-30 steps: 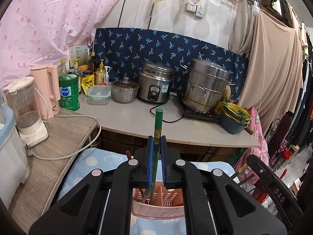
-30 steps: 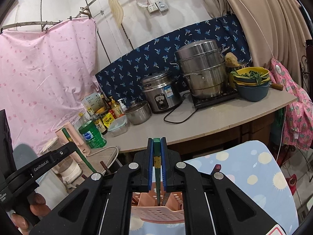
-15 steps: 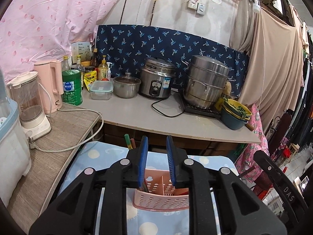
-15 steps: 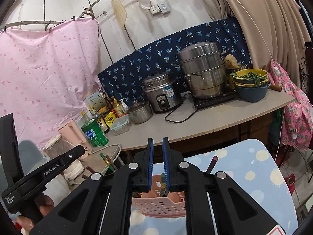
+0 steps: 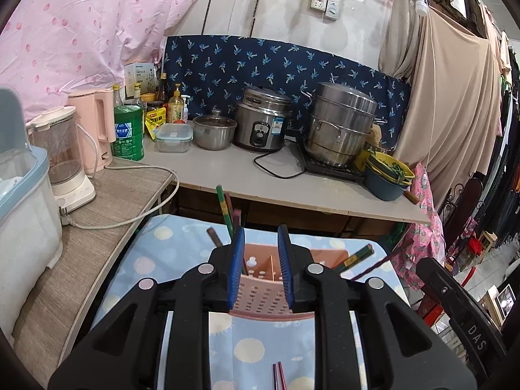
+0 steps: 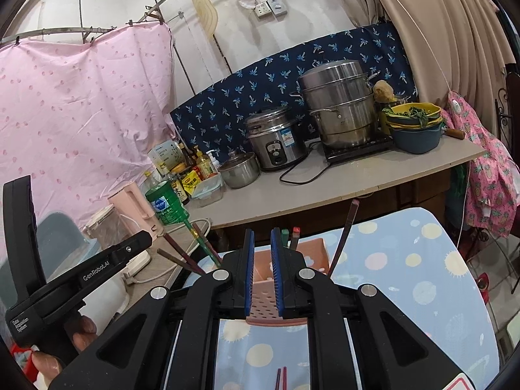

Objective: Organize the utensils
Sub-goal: 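Move both open tools back down to the last two chopsticks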

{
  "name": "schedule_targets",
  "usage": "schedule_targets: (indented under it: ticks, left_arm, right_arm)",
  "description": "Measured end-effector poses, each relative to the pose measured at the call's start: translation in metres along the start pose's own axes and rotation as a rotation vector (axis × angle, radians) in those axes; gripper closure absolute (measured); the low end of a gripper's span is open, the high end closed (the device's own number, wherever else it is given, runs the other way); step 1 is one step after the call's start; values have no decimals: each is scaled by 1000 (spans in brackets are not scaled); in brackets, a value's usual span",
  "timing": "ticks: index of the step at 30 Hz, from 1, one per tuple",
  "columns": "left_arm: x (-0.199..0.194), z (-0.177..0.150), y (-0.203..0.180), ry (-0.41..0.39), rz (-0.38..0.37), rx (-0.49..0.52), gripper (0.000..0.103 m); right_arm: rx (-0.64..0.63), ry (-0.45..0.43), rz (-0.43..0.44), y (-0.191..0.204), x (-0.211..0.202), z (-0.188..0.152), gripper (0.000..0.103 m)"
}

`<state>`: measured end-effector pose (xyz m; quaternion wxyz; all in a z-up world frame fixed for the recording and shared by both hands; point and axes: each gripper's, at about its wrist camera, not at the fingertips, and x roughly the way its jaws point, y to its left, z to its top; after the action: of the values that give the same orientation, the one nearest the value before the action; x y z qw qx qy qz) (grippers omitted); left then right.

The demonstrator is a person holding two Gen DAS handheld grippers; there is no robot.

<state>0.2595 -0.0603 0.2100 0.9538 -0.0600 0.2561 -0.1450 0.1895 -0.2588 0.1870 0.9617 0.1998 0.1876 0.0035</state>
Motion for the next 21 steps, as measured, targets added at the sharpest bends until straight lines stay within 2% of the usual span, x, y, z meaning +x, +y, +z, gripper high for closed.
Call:
schedule_targets:
  ticks: [10,21]
  left_arm:
    - [-18,-43,3,52,18,16,83]
    - [-36,-102,10,125,25,35,83]
  right_arm:
    - [12,59,-4,-5,-22,-38,91]
    - [-43,163,-15,-4,-47,-95,91]
